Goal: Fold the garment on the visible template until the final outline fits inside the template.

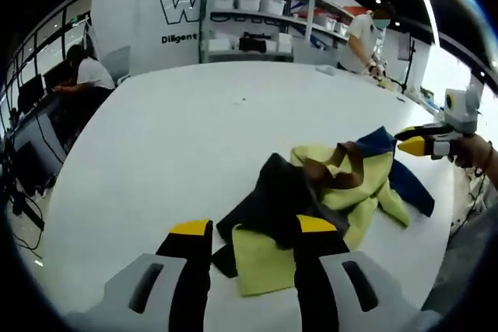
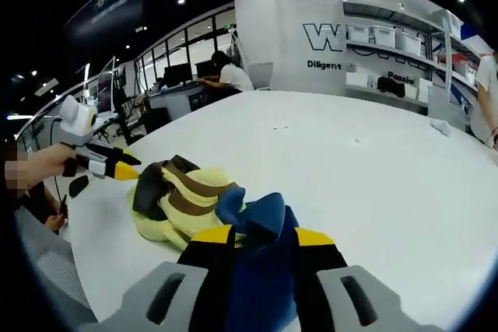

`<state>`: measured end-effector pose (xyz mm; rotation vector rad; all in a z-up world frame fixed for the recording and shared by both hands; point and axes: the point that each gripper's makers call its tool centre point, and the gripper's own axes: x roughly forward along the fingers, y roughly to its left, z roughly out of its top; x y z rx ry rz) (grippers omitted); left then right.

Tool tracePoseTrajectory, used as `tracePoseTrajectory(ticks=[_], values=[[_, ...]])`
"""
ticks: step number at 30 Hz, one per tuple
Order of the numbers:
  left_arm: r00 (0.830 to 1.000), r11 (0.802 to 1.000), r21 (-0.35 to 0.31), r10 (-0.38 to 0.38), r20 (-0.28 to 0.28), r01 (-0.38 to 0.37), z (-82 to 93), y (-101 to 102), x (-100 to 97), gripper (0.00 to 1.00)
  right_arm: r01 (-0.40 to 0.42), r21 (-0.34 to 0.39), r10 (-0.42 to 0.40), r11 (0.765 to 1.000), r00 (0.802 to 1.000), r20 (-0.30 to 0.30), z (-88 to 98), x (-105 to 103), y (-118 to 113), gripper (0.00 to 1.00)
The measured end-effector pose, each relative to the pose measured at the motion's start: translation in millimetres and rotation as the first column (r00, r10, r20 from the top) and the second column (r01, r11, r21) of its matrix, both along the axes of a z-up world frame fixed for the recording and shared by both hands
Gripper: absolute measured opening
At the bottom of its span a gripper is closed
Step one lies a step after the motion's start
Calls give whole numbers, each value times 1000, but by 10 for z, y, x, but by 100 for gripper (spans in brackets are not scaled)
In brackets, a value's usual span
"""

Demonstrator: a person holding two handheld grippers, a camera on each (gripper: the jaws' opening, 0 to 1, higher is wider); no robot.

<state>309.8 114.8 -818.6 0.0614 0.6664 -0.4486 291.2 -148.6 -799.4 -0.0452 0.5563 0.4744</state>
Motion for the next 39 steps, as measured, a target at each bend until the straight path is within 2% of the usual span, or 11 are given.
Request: tracePoseTrajectory(ticks=[5, 9, 16, 18, 23, 26, 32, 34, 35, 39], values=[[1000, 1000, 4, -24, -16, 24, -119, -79, 68, 36, 8, -13, -8, 1000, 1000, -6, -75, 38, -7, 13], [999, 999, 3, -33, -43, 33, -219, -101, 86, 32, -1, -22, 1, 1000, 1000, -11, -117, 56, 11, 10], [997, 999, 7, -52, -52, 53, -282, -150, 101, 25, 8, -47, -9, 999, 1000, -14, -171, 92, -25, 0], [997, 999, 13, -48, -54, 49, -291, -136, 104, 23, 7, -59, -8, 998, 1000, -7, -170, 98, -37, 0], [997, 998, 5, -56, -49, 56, -270, -157, 103, 14, 13, -75, -14, 997, 1000, -11, -178, 97, -60, 0], [997, 998, -19, -55, -61, 54, -251, -174, 80, 3, 8, -80, -9, 997, 1000, -12, -173, 92, -55, 0], [998, 999, -10, -53, -24, 52, -141, -164, 53, 1, 4, -97, -5, 995, 1000, -7, -120, 75, -72, 0], [999, 999, 14, -34, 34, 33, -18, -92, 91, 1, 9, -96, -9, 995, 1000, -8, -100, 64, -87, 0], [999, 999, 13, -31, 44, 31, 24, -75, 90, 1, 10, -94, -11, 995, 1000, -5, -83, 54, -91, 0], [999, 1000, -18, -19, 51, 20, 139, -30, 81, 1, 10, -95, -9, 995, 1000, 3, -50, 41, -86, 0]])
